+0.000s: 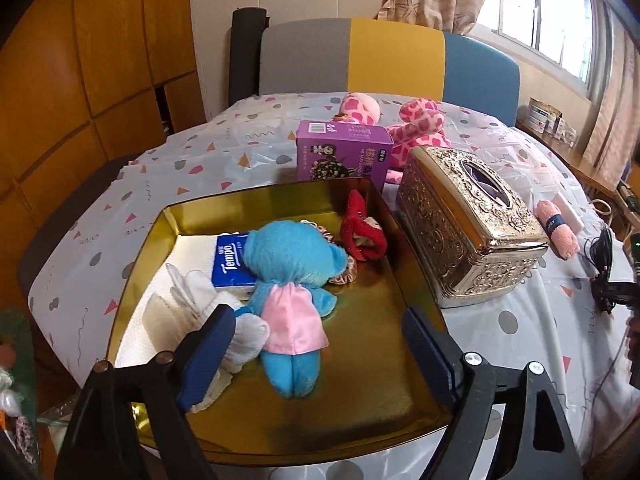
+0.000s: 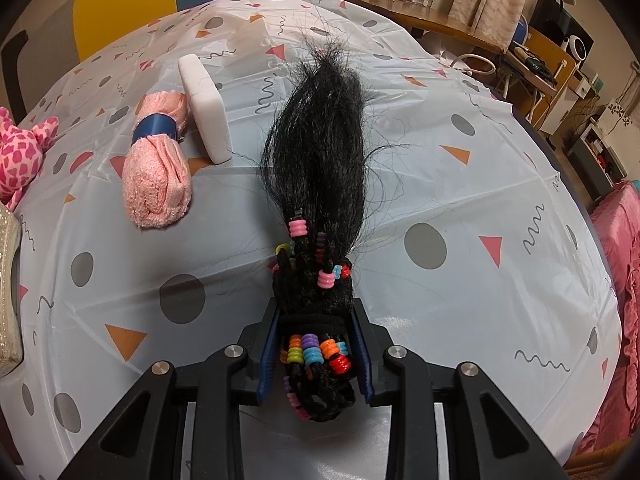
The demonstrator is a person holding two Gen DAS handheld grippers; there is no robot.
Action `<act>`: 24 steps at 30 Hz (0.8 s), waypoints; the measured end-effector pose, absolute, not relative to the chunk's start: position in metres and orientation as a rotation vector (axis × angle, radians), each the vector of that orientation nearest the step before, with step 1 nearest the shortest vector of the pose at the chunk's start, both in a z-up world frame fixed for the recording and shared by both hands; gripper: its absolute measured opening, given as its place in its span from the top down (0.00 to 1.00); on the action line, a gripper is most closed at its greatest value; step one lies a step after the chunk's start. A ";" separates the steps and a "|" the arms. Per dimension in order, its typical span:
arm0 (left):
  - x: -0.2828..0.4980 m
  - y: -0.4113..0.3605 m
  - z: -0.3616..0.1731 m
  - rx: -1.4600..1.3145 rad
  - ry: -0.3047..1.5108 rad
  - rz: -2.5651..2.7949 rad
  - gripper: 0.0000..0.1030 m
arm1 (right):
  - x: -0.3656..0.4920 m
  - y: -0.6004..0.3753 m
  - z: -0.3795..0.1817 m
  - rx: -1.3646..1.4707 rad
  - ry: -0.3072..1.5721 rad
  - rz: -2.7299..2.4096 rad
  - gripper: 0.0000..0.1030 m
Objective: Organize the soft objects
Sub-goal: 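Withdraw the open left tool from the tray while right tool holds the hair piece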
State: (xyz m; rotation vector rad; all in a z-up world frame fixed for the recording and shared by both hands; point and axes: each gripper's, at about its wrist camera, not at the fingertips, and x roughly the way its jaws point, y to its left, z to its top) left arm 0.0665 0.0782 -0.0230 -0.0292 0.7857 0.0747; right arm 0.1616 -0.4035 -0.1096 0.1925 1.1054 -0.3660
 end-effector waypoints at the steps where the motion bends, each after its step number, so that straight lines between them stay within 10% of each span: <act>1: 0.065 0.079 -0.023 -0.032 0.783 0.074 0.17 | 0.162 -0.404 -0.110 0.194 1.106 -0.367 0.70; 24: 0.049 0.109 -0.025 -0.070 0.780 0.077 0.17 | 0.145 -0.446 -0.108 0.398 1.081 -0.522 0.71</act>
